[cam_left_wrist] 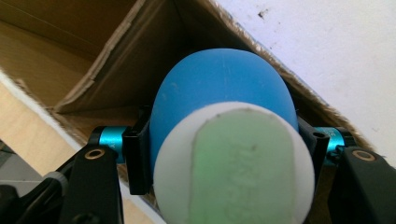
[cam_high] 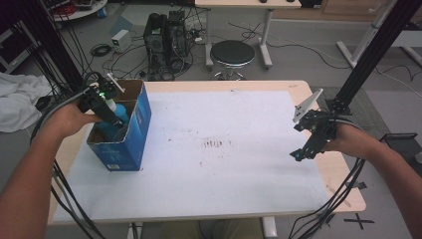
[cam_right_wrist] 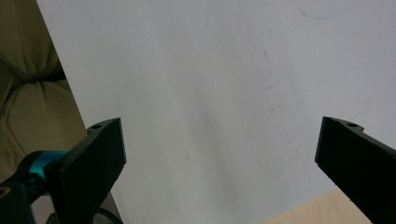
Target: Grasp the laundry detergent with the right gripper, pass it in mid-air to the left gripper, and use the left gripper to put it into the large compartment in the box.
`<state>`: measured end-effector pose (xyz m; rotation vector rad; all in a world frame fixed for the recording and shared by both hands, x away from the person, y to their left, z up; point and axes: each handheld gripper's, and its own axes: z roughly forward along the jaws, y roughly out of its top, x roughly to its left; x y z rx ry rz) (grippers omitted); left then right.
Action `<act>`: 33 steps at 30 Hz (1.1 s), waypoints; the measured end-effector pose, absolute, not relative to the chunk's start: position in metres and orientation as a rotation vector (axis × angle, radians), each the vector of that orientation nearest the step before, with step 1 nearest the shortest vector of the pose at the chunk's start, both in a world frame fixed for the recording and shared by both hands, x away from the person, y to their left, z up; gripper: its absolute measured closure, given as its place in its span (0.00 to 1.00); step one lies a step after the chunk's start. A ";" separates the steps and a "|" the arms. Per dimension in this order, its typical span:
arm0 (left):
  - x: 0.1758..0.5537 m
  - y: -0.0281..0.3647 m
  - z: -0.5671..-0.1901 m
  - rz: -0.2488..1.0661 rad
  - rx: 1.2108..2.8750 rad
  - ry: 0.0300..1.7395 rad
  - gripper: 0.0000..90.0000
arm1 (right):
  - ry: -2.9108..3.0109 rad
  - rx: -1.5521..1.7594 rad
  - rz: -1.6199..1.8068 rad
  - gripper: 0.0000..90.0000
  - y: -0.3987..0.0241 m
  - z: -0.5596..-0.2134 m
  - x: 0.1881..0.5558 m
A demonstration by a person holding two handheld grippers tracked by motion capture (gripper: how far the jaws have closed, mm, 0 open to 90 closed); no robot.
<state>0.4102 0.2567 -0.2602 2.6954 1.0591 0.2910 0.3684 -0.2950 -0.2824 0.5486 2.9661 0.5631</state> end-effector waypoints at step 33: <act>0.418 0.258 -0.281 0.212 2.712 1.052 0.34 | 2.958 0.541 0.552 0.01 -0.287 -0.281 0.364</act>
